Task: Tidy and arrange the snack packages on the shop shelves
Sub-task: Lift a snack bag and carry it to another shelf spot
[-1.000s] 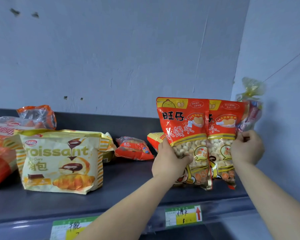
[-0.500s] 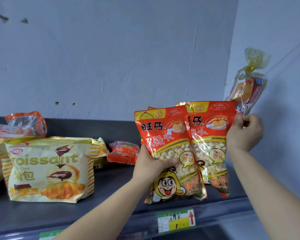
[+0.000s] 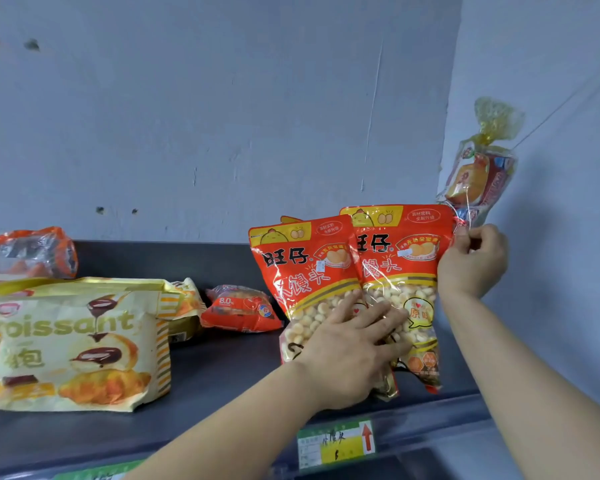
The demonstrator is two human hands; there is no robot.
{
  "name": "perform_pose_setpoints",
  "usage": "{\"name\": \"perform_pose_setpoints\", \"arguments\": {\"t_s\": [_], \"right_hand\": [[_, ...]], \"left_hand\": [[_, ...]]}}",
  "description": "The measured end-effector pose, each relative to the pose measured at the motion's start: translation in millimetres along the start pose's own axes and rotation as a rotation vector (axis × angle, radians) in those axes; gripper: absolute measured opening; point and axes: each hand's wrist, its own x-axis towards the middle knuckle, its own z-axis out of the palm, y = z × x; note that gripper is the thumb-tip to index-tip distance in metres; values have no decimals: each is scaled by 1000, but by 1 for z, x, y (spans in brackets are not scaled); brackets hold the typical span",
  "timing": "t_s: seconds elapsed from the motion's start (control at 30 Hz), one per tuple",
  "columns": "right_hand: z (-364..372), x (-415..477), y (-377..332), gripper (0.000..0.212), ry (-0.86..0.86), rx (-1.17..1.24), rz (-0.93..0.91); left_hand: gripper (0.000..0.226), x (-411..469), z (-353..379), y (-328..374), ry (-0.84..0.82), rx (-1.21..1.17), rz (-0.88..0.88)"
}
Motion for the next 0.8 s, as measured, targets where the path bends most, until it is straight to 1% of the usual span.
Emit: {"name": "perform_pose_setpoints", "arguments": {"t_s": [0.07, 0.27, 0.4, 0.47, 0.57, 0.73, 0.8], "right_hand": [[-1, 4, 4, 15, 3, 1, -35], [-1, 23, 8, 15, 55, 70, -146], [-5, 39, -9, 16, 103, 152, -215], [-8, 38, -21, 16, 108, 202, -246], [-11, 26, -33, 16, 64, 232, -292], [-14, 3, -34, 16, -59, 231, -296], [-14, -4, -34, 16, -108, 222, -299]], "left_hand": [[52, 1, 8, 0, -61, -7, -35], [56, 11, 15, -9, -97, 21, -64], [51, 16, 17, -10, -101, 70, -50], [48, 17, 20, -10, -132, 117, -42], [49, 18, 22, -9, -148, 160, -14], [63, 6, 13, -14, -109, 58, 24], [66, -1, 9, -17, -86, 53, 35]]}}
